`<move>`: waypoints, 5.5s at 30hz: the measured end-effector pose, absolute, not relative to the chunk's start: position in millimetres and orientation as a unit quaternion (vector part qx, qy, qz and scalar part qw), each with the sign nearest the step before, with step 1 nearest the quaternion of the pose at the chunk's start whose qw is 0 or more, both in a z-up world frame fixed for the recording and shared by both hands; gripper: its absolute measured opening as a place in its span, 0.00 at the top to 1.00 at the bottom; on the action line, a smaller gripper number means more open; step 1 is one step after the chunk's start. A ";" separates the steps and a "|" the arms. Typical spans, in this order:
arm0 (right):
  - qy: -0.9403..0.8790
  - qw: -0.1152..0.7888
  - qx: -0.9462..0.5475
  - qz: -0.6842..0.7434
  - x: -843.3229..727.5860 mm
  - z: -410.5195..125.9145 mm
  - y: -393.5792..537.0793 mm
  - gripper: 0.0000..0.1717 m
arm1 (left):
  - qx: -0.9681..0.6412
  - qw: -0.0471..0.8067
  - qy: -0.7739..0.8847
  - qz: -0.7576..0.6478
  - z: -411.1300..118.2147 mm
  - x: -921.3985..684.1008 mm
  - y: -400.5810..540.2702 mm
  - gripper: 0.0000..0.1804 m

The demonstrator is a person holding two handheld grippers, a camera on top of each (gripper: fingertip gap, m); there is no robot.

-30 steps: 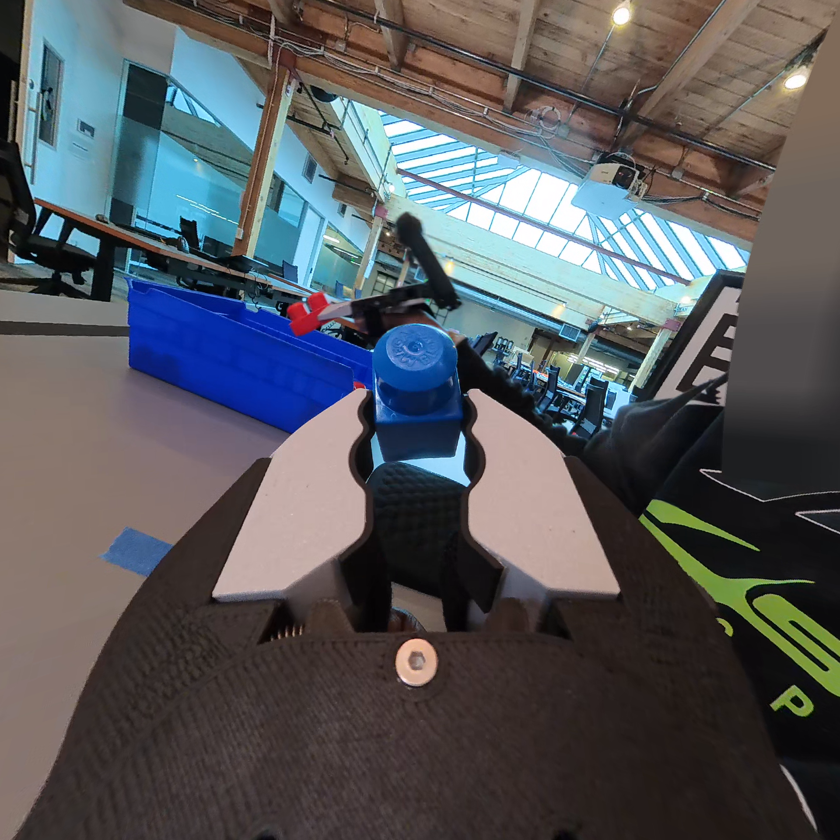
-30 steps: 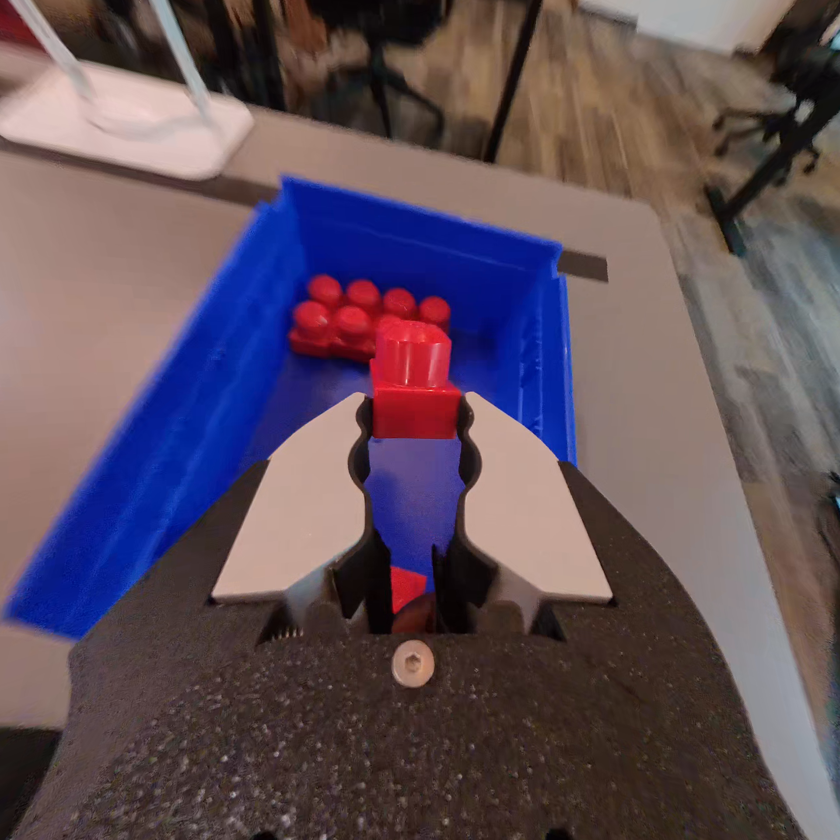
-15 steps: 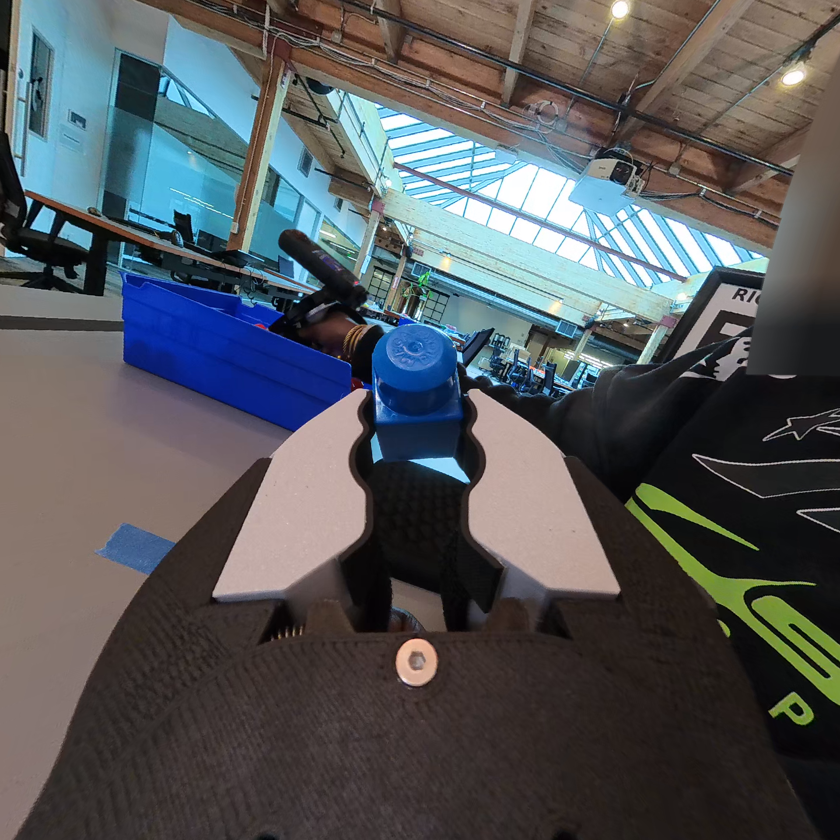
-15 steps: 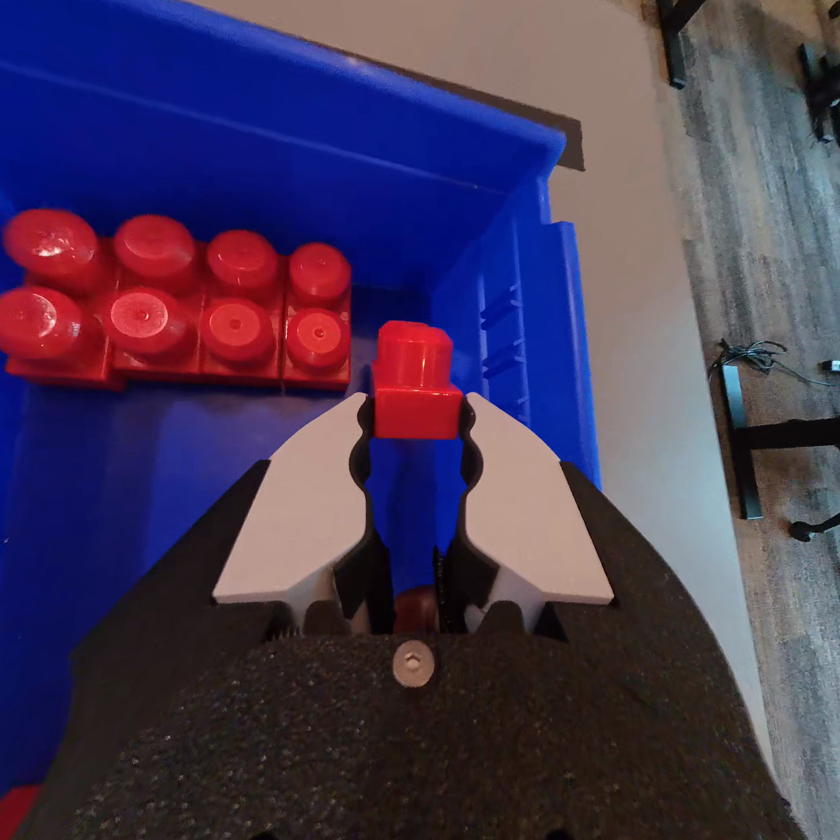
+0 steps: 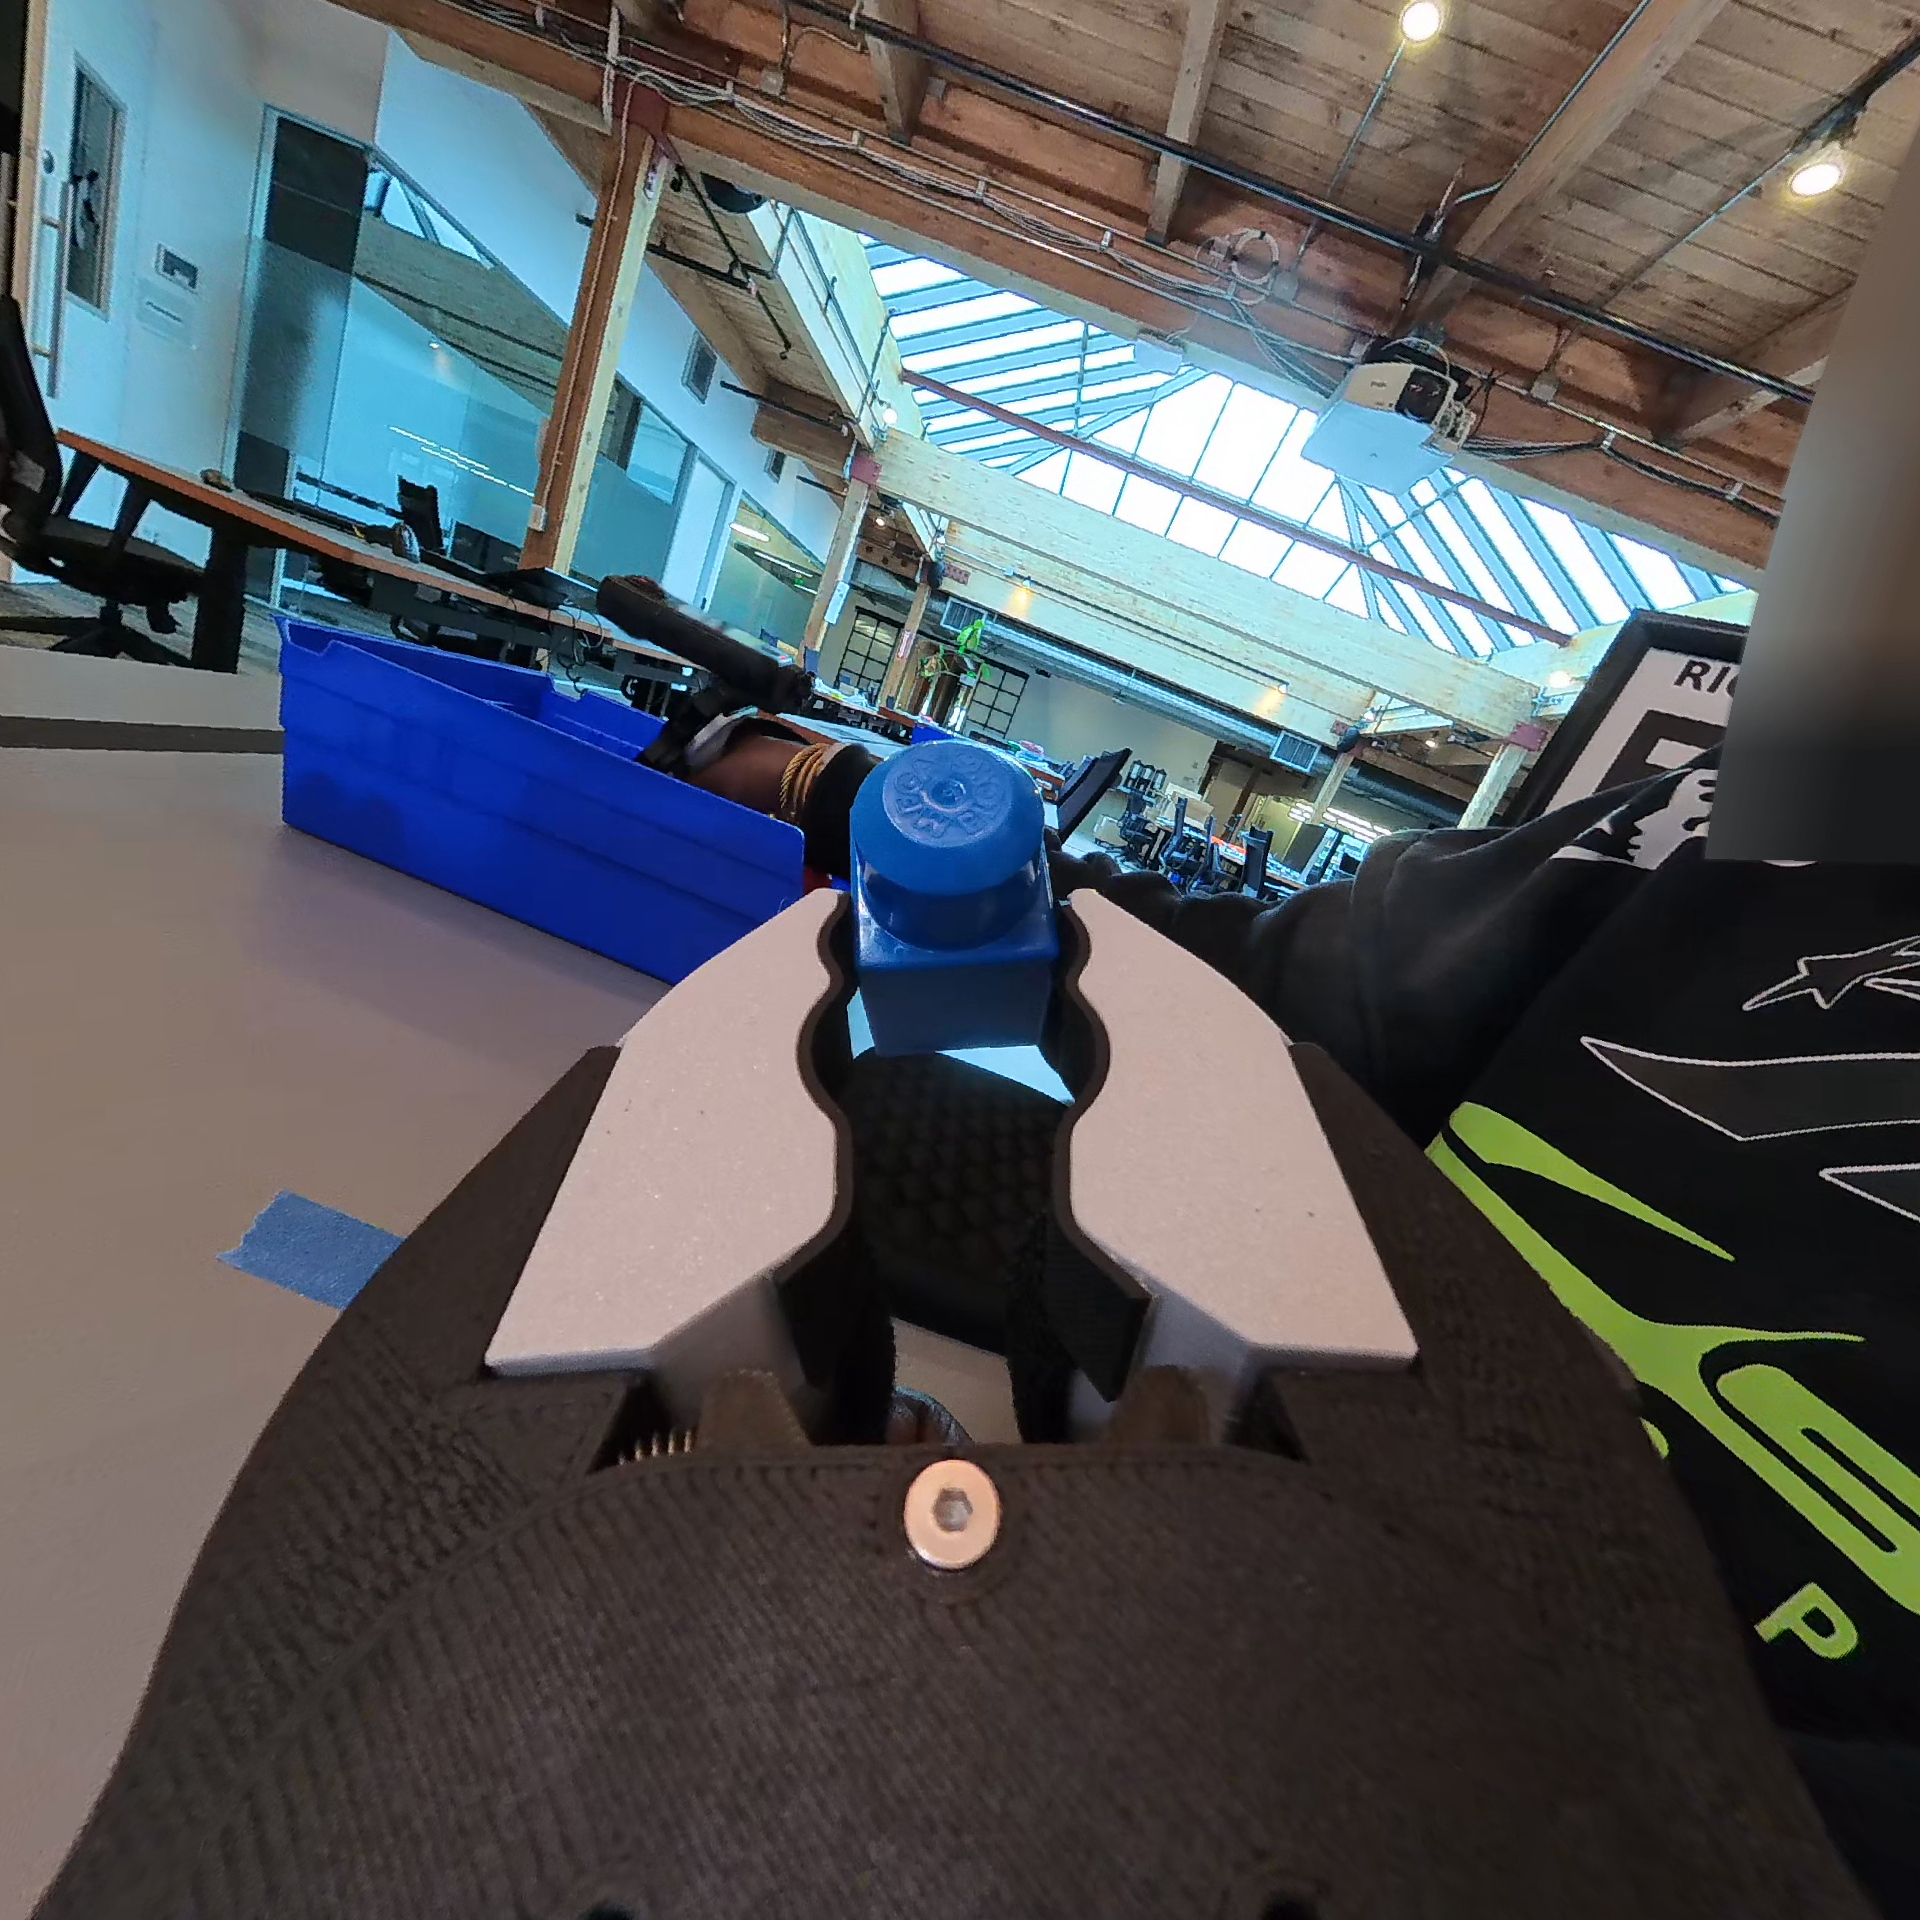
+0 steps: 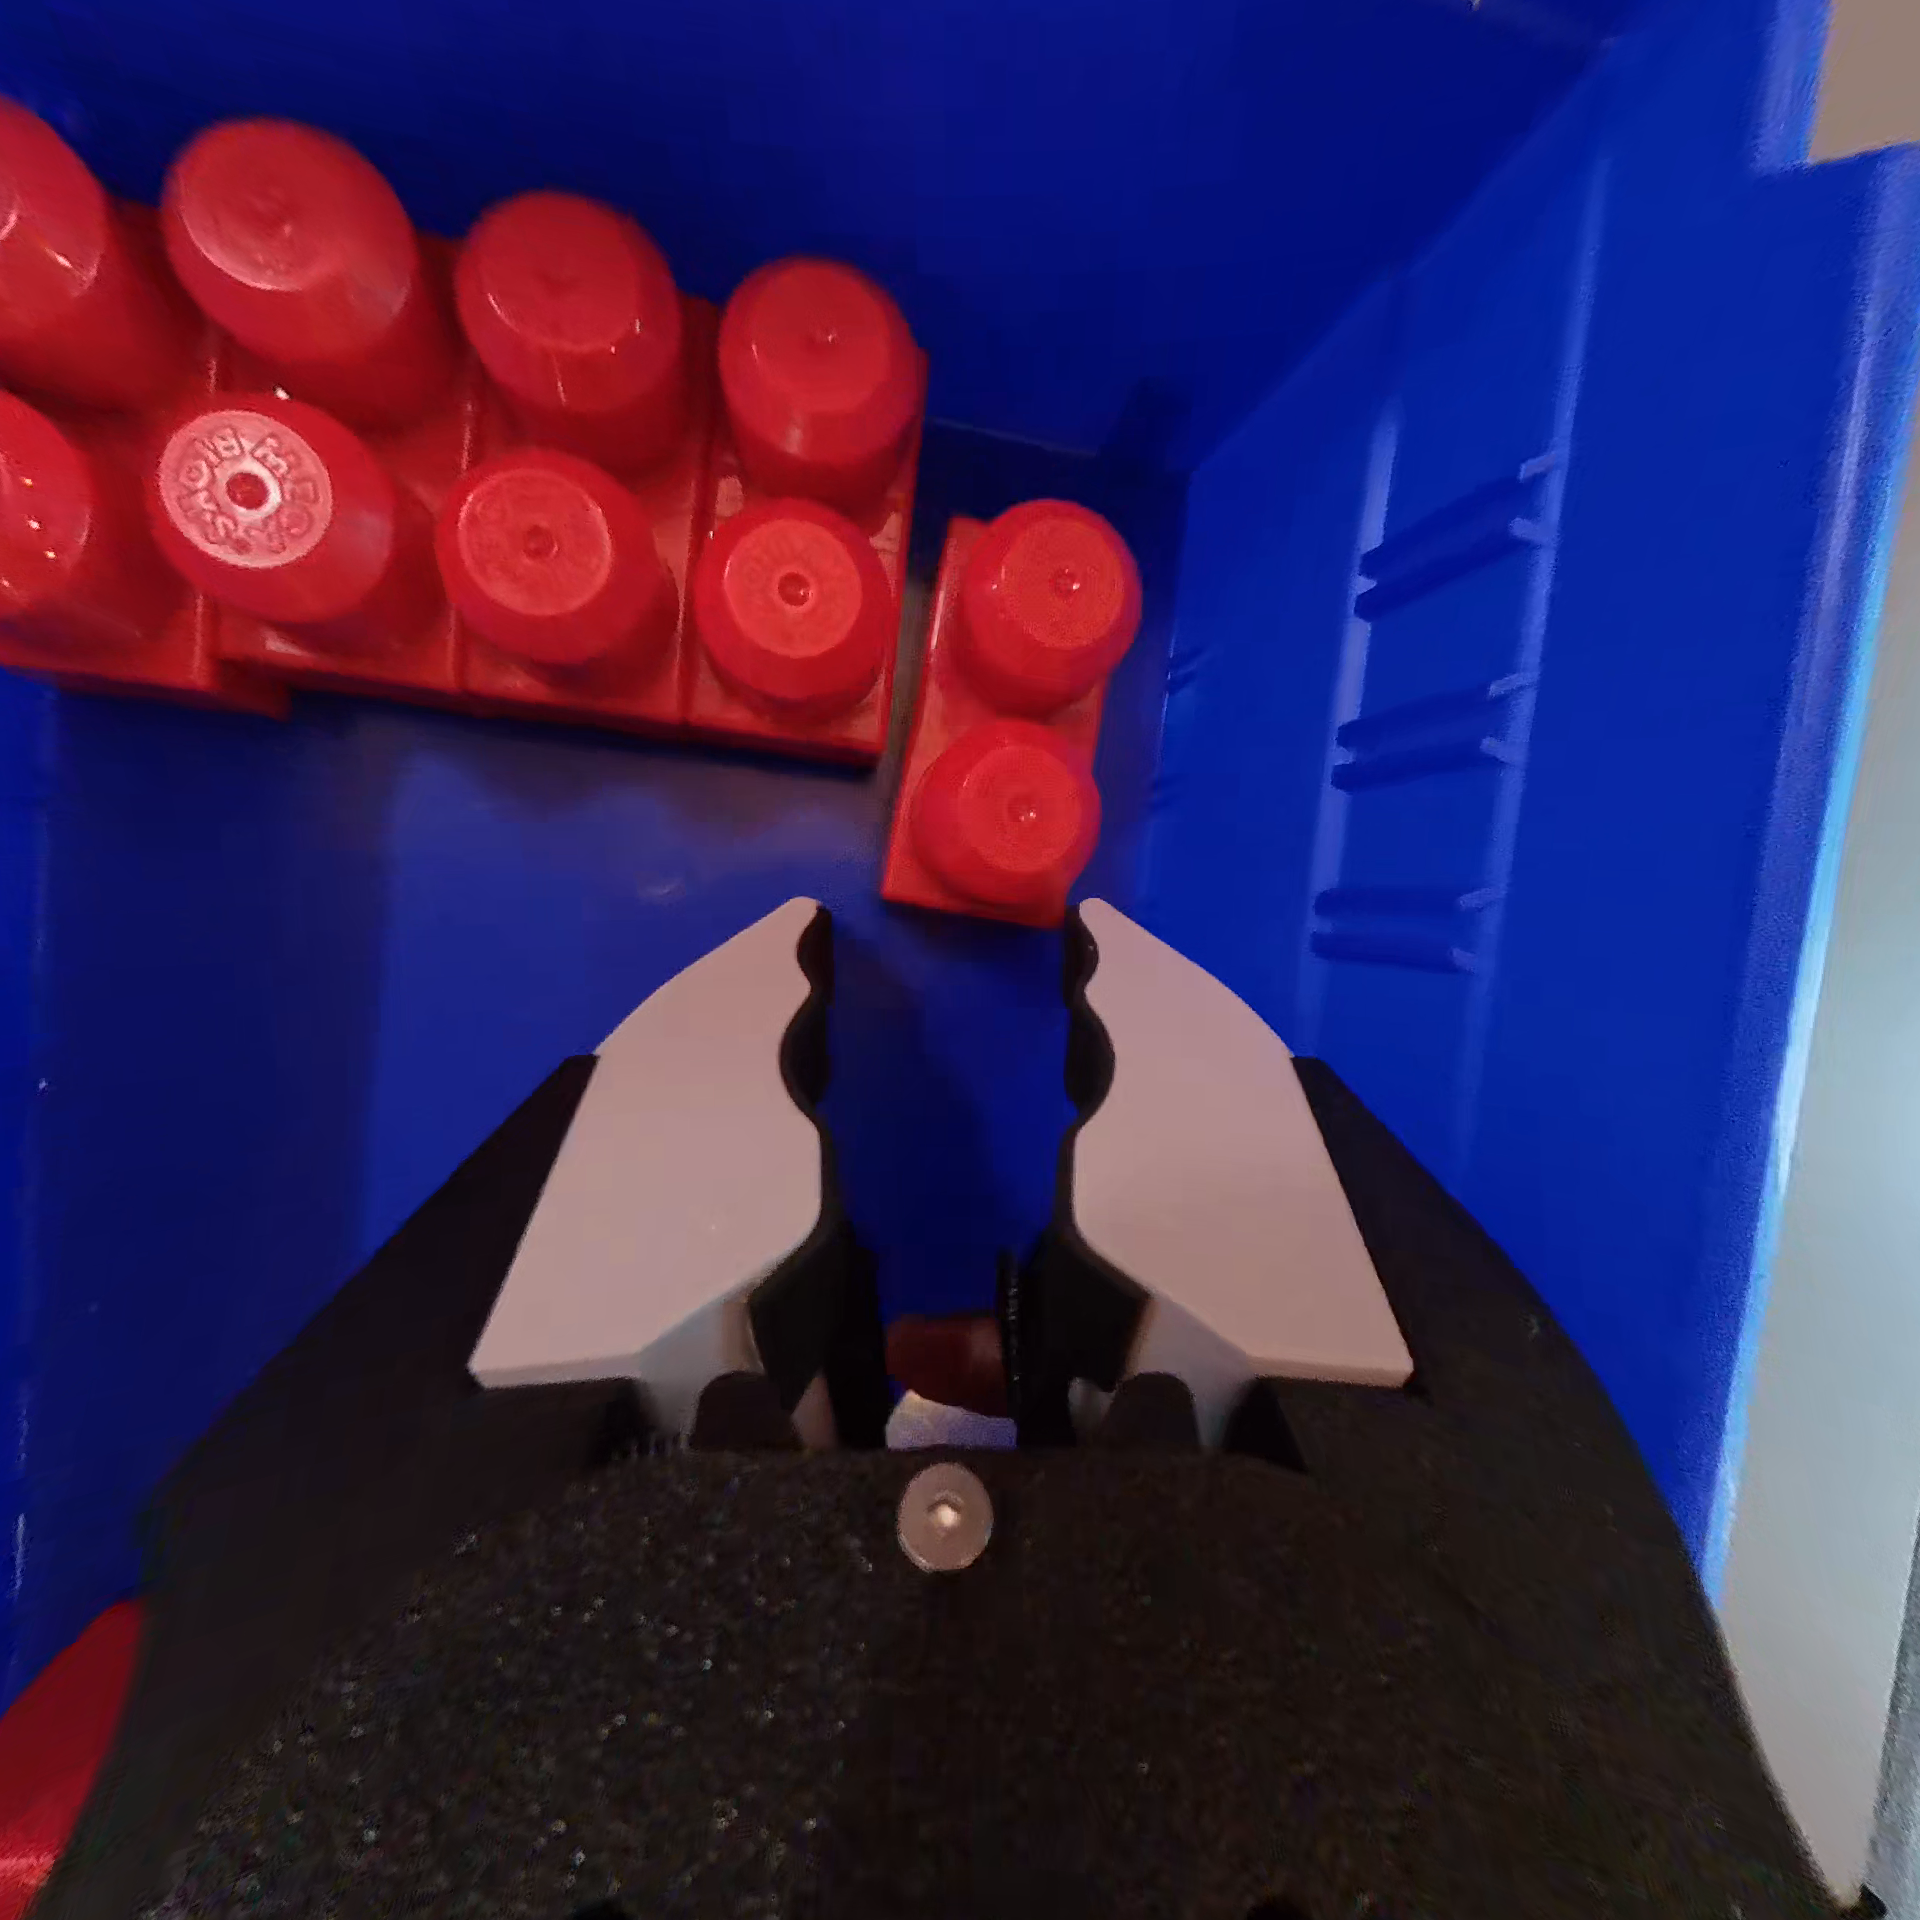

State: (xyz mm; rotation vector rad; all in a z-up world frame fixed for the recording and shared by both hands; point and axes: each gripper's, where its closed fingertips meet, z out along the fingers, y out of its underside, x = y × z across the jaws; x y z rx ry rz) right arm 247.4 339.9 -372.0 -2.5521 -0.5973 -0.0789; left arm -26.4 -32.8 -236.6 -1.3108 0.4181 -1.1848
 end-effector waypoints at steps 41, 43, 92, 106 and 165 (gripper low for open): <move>-0.311 0.290 -0.898 -0.111 239.0 -338.7 337.1 0.92 | -0.569 0.611 0.177 -0.521 -236.8 -26.8 -32.3 0.80; -0.328 0.351 -0.874 -0.074 216.0 -306.7 319.4 0.90 | -0.571 0.610 0.179 -0.519 -237.4 -26.2 -32.2 0.80; -0.675 0.297 -0.468 0.487 10.9 -249.9 -55.6 0.81 | -0.627 0.545 0.367 -0.417 -274.1 23.7 -56.0 0.80; -0.655 0.358 -0.524 0.410 26.7 -232.3 -48.3 0.83 | -0.616 0.572 0.319 -0.437 -262.9 10.9 -49.8 0.72; -0.214 0.322 -0.921 -0.050 306.7 -320.9 202.0 0.82 | -0.636 0.592 0.281 -0.407 -262.8 4.8 -36.1 0.32</move>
